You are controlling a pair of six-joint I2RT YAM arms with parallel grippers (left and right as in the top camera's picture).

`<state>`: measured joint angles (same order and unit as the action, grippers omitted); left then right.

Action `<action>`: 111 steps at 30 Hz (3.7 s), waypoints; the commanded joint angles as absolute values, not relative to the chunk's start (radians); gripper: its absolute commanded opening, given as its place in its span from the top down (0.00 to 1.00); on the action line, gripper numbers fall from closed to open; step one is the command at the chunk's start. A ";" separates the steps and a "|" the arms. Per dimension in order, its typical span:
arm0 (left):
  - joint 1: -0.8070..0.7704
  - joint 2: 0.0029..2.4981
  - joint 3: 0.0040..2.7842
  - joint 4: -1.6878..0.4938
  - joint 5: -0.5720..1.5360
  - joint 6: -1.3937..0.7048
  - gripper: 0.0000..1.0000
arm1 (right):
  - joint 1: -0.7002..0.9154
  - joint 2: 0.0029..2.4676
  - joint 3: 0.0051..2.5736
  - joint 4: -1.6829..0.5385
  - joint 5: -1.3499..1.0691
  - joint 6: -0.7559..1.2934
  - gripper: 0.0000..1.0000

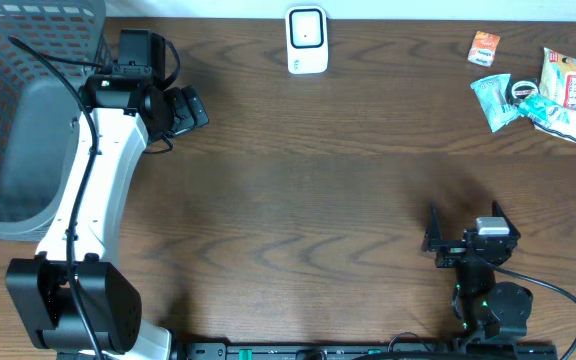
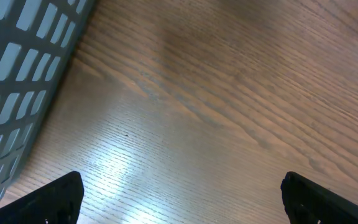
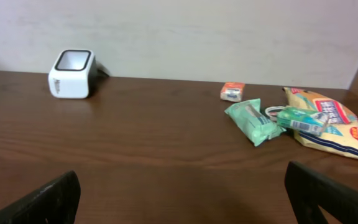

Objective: Scan the item barcode

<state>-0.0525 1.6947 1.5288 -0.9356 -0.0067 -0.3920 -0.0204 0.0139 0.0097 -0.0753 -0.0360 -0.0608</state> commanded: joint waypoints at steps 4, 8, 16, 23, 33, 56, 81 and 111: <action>-0.049 1.699 1.533 -0.938 -0.020 -0.385 0.00 | 0.002 0.005 0.006 -0.081 -0.006 -0.034 0.01; -0.049 1.699 1.533 -0.938 -0.020 -0.386 0.00 | 0.002 0.005 0.006 -0.081 -0.002 -0.006 0.01; -0.049 1.699 1.533 -0.938 -0.020 -0.386 0.00 | 0.041 0.005 0.006 -0.080 0.021 -0.004 0.01; -0.049 1.699 1.533 -0.938 -0.020 -0.385 0.00 | 0.030 0.005 0.006 -0.080 0.021 -0.004 0.01; -0.049 1.699 1.533 -0.938 -0.020 -0.386 0.00 | 0.011 0.005 0.006 -0.080 0.020 0.001 0.01; -0.049 1.699 1.533 -0.938 -0.020 -0.385 0.00 | 0.013 0.005 0.006 -0.080 0.016 -0.006 0.01; -0.049 1.699 1.533 -0.938 -0.020 -0.386 0.00 | 0.015 0.006 0.006 -0.078 0.005 -0.031 0.01; -0.049 1.699 1.533 -0.938 -0.020 -0.386 0.00 | 0.020 0.006 0.006 -0.077 -0.002 -0.031 0.01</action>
<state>-0.0525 1.6947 1.5288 -0.9356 -0.0067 -0.3920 0.0174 0.0135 0.0097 -0.0761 -0.0032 -0.0158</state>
